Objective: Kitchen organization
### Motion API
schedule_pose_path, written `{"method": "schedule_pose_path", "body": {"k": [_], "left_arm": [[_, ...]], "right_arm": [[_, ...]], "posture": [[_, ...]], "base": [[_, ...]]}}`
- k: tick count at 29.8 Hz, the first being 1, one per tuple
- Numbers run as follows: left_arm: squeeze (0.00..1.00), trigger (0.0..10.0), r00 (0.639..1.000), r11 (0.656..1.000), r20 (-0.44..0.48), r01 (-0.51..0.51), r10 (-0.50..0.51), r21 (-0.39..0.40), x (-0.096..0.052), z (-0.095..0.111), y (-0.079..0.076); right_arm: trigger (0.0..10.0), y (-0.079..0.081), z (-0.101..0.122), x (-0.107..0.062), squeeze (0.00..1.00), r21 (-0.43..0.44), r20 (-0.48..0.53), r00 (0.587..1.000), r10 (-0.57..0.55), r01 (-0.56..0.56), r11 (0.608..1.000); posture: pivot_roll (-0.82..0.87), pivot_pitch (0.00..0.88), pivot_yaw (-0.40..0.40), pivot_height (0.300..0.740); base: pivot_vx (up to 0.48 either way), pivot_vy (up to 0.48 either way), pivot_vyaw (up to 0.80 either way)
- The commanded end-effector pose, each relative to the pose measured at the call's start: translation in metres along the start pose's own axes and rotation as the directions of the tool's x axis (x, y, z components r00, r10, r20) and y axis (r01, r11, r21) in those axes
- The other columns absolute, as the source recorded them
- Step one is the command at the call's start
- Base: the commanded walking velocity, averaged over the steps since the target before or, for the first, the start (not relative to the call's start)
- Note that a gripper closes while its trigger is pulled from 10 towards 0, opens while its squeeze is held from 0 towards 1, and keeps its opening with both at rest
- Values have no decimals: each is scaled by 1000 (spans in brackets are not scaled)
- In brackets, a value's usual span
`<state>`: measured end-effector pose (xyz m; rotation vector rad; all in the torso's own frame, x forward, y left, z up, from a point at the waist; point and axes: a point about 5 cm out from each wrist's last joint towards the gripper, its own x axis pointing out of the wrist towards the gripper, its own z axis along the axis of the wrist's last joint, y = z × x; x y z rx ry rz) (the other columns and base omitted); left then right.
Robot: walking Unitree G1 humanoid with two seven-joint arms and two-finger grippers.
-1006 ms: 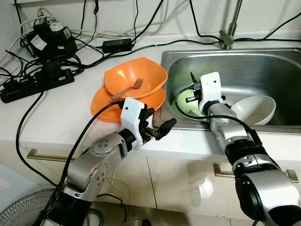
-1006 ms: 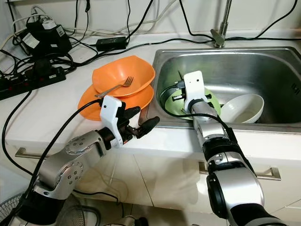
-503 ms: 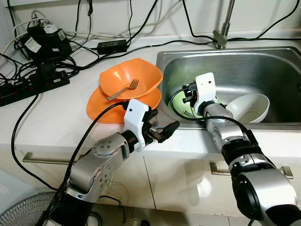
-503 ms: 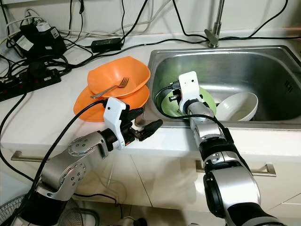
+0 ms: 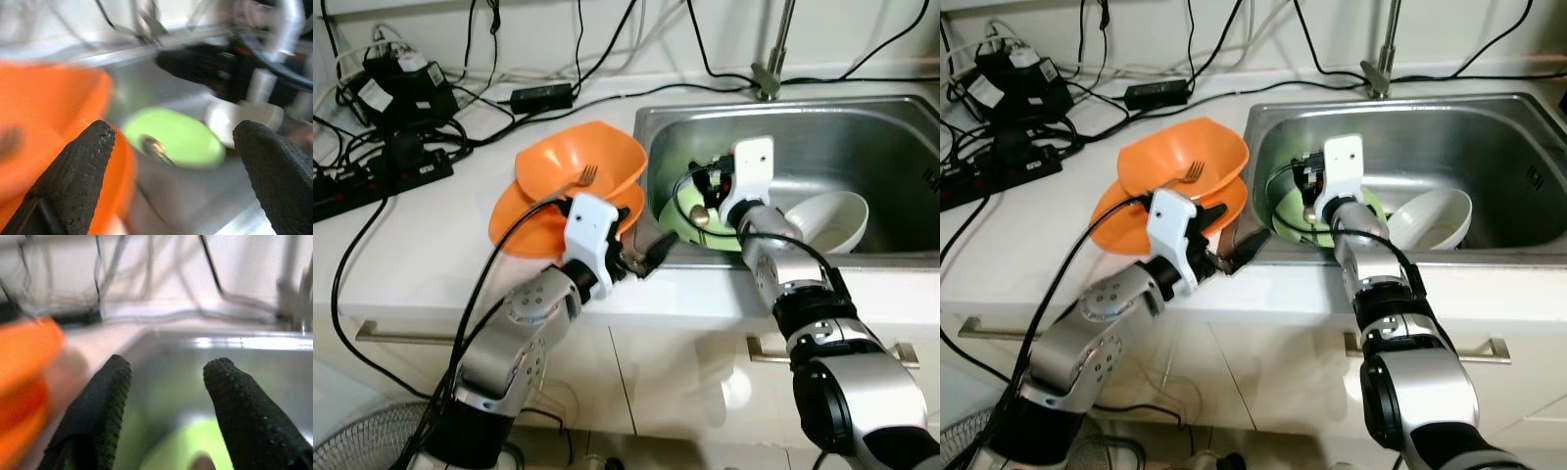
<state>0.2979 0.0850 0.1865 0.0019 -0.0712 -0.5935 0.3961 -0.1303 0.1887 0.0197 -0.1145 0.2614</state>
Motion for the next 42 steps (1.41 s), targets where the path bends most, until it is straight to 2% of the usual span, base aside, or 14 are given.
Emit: {"method": "schedule_pose_path", "body": {"k": [1,3,6,7,11,12,13,14,16,23,28,35,38,42], "left_arm": [[1000,10000,989,992,109,-108,101,64,1,21,17],[1000,10000,963,969,180,-223,201,111,-1,32,31],[1000,10000,917,925,214,-364,336,107,-6,35,50],[1000,10000,886,887,220,-442,409,132,-11,34,61],[1000,10000,870,865,227,-477,439,156,-14,34,66],[482,10000,852,845,237,-509,467,162,-16,34,68],[482,10000,852,845,237,-509,467,162,-16,34,68],[0,10000,848,834,260,-515,461,199,-19,33,69],[0,10000,853,824,288,-507,436,253,-23,33,68],[0,10000,852,814,321,-503,413,290,-31,21,59],[0,10000,858,815,310,-497,410,299,-34,5,56],[0,10000,854,823,258,-511,452,250,-36,-14,61],[0,10000,855,825,254,-510,453,245,-36,-19,63],[0,10000,857,830,254,-504,448,239,-34,-20,64]], "right_arm": [[10000,6,26,4,1000,43,116,993,17,-22,999],[10000,11,42,2,1000,113,197,980,41,-64,992],[10000,17,55,-1,1000,187,250,966,69,-118,975],[10000,23,60,-4,1000,202,262,960,93,-149,968],[10000,28,63,-7,1000,220,267,956,125,-187,957],[10000,35,64,-12,525,233,268,947,178,-244,941],[10000,35,64,-12,525,233,268,947,178,-244,941],[10000,39,64,-17,0,240,265,940,213,-279,930],[10000,42,64,-20,0,243,258,937,233,-297,924],[10000,44,63,-30,0,259,231,932,277,-334,906],[10000,45,66,-33,0,265,224,931,289,-344,901],[10000,47,69,-35,0,264,219,924,315,-367,892],[10000,58,70,-45,0,235,190,867,461,-496,836],[10000,60,62,-54,0,181,101,832,546,-555,812]], "posture": [[-29,57,143,740],[-29,56,143,740],[-33,56,146,740],[-34,55,147,740],[-34,54,148,740],[-34,52,149,740],[-34,52,149,740],[-33,51,149,740],[-32,51,148,740],[-31,47,148,740],[-36,45,147,740],[-42,46,146,740],[-44,45,146,740],[-45,45,146,740]], "base": [[0,0,0],[0,0,0],[0,0,0],[0,0,0],[0,0,0],[0,0,0],[0,0,0],[0,0,0],[0,0,0],[0,0,0],[0,0,0],[0,0,0],[0,0,0],[0,0,0]]}}
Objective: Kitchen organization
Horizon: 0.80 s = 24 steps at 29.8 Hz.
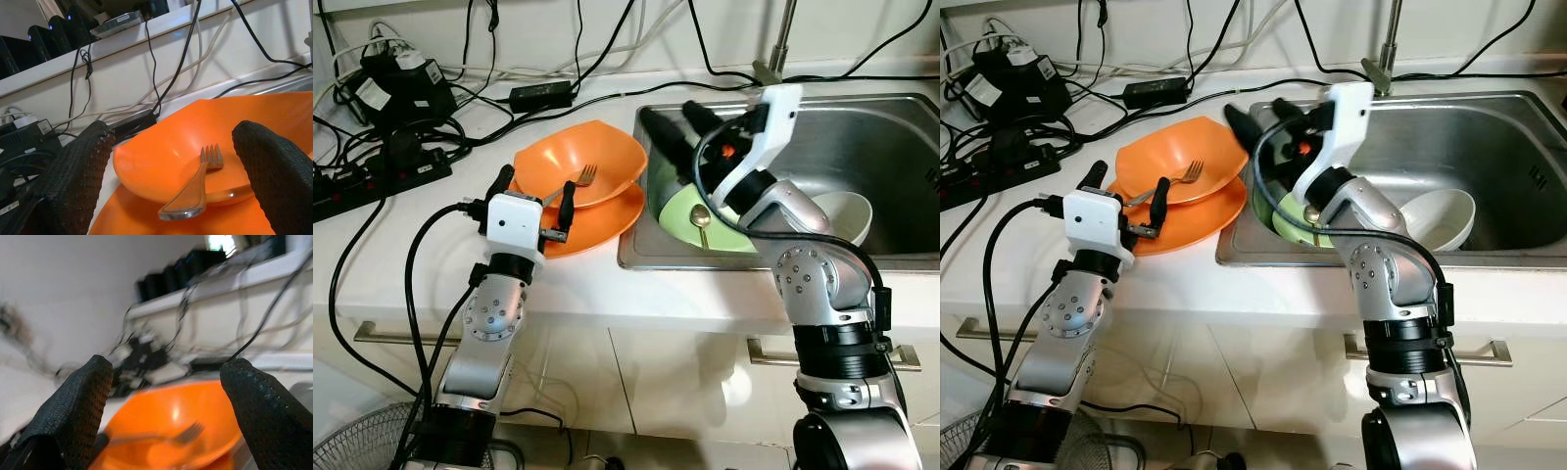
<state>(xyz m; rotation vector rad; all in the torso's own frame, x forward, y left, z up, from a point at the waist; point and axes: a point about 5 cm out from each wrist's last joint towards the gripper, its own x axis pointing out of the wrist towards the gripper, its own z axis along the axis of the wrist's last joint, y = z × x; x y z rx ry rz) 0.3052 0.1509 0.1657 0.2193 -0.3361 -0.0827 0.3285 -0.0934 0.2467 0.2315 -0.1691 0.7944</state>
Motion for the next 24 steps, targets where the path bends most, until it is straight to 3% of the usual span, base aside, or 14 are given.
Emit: {"method": "schedule_pose_path", "body": {"k": [1,8,9,11,12,13,14,15,16,24], "left_arm": [[0,10000,1000,1000,1,-13,13,-1,2,-2,6],[0,10000,1000,1000,1,0,0,-18,4,-3,5],[0,8863,1000,1000,-1,8,-9,-23,4,-4,4],[0,8863,1000,1000,-2,14,-14,-25,4,-4,3],[0,4745,1000,999,-4,27,-27,-41,5,-5,2],[0,3961,999,998,-5,33,-34,-49,5,-6,1],[0,2431,999,998,-5,40,-40,-55,5,-6,0],[0,1882,999,997,-5,44,-44,-57,6,-6,0],[0,0,999,997,-8,52,-53,-64,6,-7,-1],[0,0,995,990,-38,85,-89,-109,5,-15,-7]], "right_arm": [[10000,9,-5,-5,0,-17,-72,994,77,-79,997],[10000,4,-20,-23,0,-69,-258,960,108,-130,989],[10000,3,-20,-24,0,-68,-265,959,103,-125,990],[10000,2,-20,-24,0,-67,-267,958,101,-123,990],[10000,2,-21,-25,0,-66,-283,954,102,-125,990],[10000,2,-22,-26,0,-68,-291,951,104,-129,989],[10000,2,-23,-26,0,-69,-301,948,105,-132,989],[10000,3,-24,-27,0,-71,-308,945,106,-134,988],[10000,3,-25,-27,0,-77,-318,942,106,-137,988],[10000,3,-31,-29,0,-97,-347,933,97,-138,986]], "posture": [[-48,44,147,740],[-54,45,148,740],[-55,45,148,740],[-55,45,148,740],[-55,43,149,740],[-55,43,149,740],[-54,42,149,740],[-53,42,149,740],[-53,42,149,740],[-54,41,150,740]], "base": [[0,0,0],[0,0,0],[0,0,0],[0,0,0],[0,0,0],[0,0,0],[0,0,0],[0,0,0],[0,0,0],[0,0,0]]}}
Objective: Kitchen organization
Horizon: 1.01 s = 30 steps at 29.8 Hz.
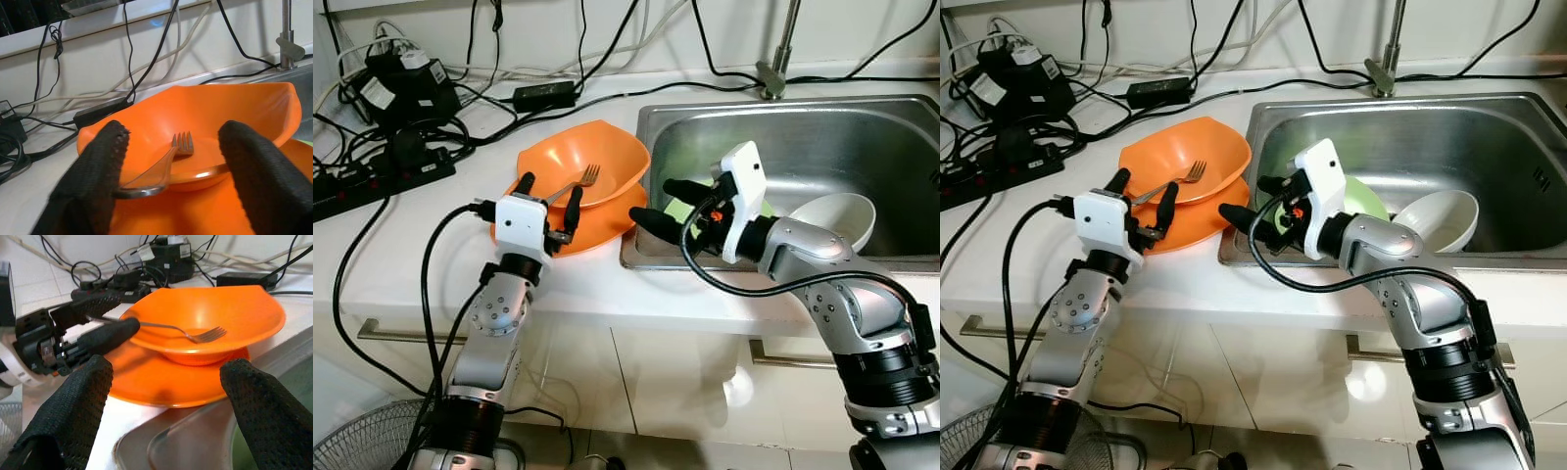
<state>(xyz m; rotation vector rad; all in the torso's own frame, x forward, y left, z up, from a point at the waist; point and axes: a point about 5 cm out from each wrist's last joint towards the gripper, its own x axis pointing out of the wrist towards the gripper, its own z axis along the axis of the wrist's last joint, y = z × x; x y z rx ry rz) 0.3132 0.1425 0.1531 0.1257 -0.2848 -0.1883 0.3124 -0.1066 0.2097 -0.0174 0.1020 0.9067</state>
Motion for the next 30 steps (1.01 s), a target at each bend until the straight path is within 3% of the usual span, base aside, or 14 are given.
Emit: {"method": "schedule_pose_path", "body": {"k": [1,30], "left_arm": [[0,0,1000,1000,-7,-6,6,4,0,-2,4],[0,0,1000,1000,7,-15,15,-8,7,-1,9]], "right_arm": [[10000,5,1,0,0,-16,-5,1000,21,-21,1000],[10000,5,4,5,0,-25,31,999,11,-10,1000]], "posture": [[-54,41,150,740],[-49,34,157,740]], "base": [[0,0,0],[0,0,0]]}}
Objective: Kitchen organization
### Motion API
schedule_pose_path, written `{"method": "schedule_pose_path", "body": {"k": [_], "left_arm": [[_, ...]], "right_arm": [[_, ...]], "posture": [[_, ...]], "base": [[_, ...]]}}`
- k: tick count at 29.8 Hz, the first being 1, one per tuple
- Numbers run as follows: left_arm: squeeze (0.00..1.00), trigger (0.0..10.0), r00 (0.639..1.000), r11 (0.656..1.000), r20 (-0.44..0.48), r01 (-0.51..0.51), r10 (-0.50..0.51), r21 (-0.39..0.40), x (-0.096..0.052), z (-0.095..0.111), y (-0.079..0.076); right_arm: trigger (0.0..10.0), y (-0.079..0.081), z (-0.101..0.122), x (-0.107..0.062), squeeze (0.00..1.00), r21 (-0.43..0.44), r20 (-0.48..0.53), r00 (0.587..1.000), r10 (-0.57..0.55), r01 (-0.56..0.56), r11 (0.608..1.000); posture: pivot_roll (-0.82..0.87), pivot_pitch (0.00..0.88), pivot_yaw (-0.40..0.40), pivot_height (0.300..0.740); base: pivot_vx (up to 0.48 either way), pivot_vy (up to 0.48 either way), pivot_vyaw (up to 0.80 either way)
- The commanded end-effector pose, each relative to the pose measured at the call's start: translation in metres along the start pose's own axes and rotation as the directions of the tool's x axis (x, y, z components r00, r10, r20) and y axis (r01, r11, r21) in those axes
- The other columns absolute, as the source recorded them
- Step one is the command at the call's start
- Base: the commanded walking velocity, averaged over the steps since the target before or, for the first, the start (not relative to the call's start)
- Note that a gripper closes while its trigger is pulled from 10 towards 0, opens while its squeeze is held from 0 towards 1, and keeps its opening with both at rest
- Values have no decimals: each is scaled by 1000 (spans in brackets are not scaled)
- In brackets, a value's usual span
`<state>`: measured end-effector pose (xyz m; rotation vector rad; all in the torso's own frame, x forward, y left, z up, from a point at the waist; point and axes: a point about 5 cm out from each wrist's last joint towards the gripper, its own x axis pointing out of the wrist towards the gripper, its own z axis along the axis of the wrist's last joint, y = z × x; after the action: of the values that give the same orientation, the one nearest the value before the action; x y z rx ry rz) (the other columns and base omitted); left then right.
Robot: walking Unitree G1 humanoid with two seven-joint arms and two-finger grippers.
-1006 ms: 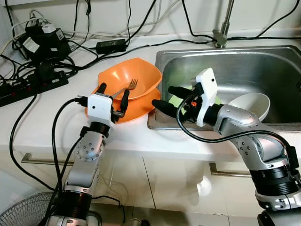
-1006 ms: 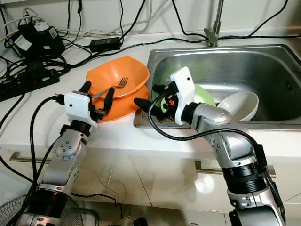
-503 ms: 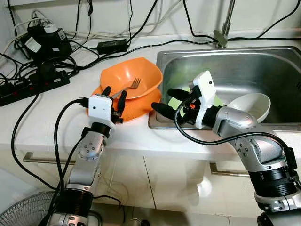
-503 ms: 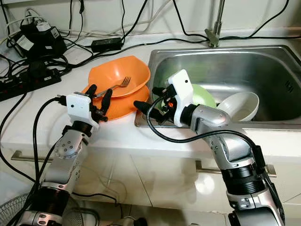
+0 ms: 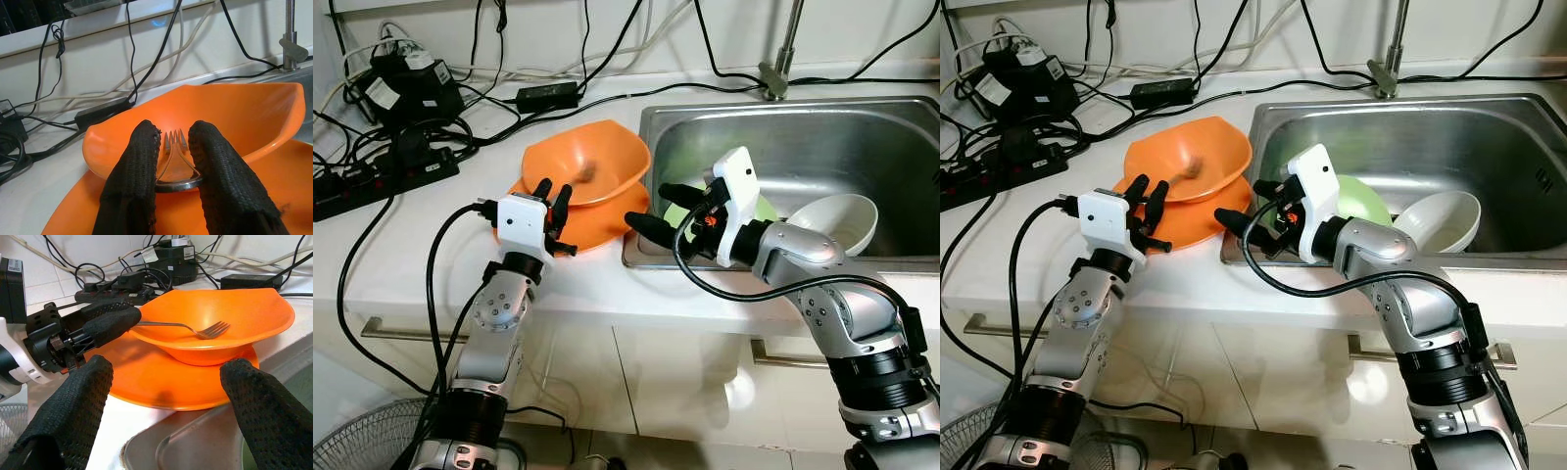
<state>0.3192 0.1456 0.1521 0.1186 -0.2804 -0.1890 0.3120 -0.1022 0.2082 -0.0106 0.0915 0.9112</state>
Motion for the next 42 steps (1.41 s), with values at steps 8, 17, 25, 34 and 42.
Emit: {"method": "schedule_pose_path", "body": {"k": [8,17,25,34,42], "left_arm": [[0,0,1000,1000,15,-13,13,0,2,3,6],[0,0,991,998,121,47,-52,46,10,28,-2],[0,0,965,993,232,111,-120,51,16,56,-14],[0,0,913,952,281,306,-297,10,8,63,-40],[0,0,896,940,303,342,-325,-3,8,69,-47]], "right_arm": [[10000,3,5,3,0,-24,21,1000,9,-8,1000],[10000,1,6,6,0,75,71,997,-15,10,997],[10000,-9,11,11,0,210,129,988,-87,59,976],[10000,-31,16,12,0,645,261,949,-175,-37,764],[10000,-37,15,11,0,709,252,946,-205,-36,704]], "posture": [[-48,34,158,740],[-45,31,156,740],[-41,29,152,740],[-41,24,148,740],[-43,24,148,740]], "base": [[0,0,0],[0,0,0],[0,0,0],[0,0,0],[0,0,0]]}}
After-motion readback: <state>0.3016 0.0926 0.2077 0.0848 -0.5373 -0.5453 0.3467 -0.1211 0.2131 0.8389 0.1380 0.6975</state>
